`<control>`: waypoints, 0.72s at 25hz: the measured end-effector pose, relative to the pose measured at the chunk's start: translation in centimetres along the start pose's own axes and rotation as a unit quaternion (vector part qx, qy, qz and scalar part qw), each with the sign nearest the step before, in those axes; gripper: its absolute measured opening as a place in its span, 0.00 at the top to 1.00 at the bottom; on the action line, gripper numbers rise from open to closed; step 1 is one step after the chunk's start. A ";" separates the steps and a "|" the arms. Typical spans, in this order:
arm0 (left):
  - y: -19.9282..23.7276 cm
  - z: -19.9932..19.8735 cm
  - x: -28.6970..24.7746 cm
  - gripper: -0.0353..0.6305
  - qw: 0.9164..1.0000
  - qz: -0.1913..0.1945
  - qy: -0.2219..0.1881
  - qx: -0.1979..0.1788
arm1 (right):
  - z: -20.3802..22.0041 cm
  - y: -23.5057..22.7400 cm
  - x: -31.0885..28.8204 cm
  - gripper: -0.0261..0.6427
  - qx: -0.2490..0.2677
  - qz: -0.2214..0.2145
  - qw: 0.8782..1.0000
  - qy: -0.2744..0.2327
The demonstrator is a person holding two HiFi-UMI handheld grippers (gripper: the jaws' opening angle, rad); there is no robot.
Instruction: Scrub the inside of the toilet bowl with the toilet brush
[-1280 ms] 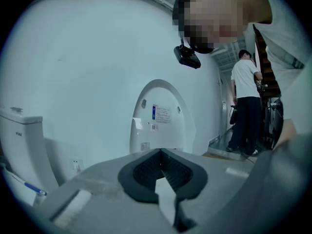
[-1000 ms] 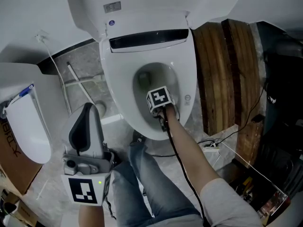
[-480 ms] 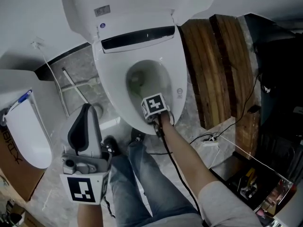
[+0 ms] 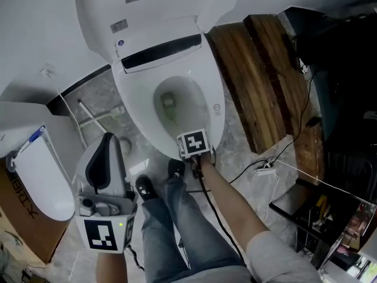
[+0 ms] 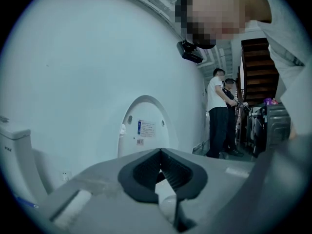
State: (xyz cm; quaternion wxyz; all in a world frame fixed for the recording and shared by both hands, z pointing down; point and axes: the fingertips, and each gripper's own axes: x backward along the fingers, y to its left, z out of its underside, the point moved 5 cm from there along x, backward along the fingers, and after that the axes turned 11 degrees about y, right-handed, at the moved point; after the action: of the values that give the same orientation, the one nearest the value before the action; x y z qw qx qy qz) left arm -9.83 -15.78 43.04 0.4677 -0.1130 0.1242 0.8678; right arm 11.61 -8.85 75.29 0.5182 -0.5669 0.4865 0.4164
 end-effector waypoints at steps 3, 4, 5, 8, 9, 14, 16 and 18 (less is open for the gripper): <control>-0.4 -0.5 0.9 0.94 1.000 0.009 -0.001 -0.004 | 0.6 0.2 1.5 0.85 -0.003 0.009 1.000 -0.025; -0.5 -0.7 1.2 0.94 1.000 0.012 -0.002 -0.006 | 0.9 0.3 2.0 0.85 -0.005 0.012 0.999 -0.032; -0.6 -0.9 1.5 0.94 1.000 0.016 -0.002 -0.008 | 1.2 0.2 2.5 0.85 -0.004 0.017 0.999 -0.041; -1.0 -1.4 2.6 0.94 1.000 0.024 -0.002 -0.011 | 2.1 0.3 4.2 0.85 -0.004 0.031 0.997 -0.064; -1.1 -1.6 2.9 0.94 1.000 0.027 -0.003 -0.011 | 2.5 0.4 4.7 0.85 -0.005 0.033 0.997 -0.070; -1.6 -2.8 4.5 0.94 0.999 0.041 -0.006 -0.014 | 4.7 1.6 7.4 0.85 -0.003 0.036 0.994 -0.101; -1.9 -3.2 5.2 0.94 0.999 0.049 -0.008 -0.019 | 5.6 2.0 8.5 0.85 -0.001 0.037 0.993 -0.116; -2.2 -3.6 5.9 0.94 0.998 0.055 -0.004 -0.023 | 6.6 2.1 9.8 0.85 -0.002 0.041 0.991 -0.128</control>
State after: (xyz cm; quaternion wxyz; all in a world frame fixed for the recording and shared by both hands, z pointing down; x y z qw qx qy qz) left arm -10.88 -11.20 37.55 0.4171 -0.1134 0.1085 0.8952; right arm 11.50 -3.46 64.57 0.5575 -0.4893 0.4385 0.5074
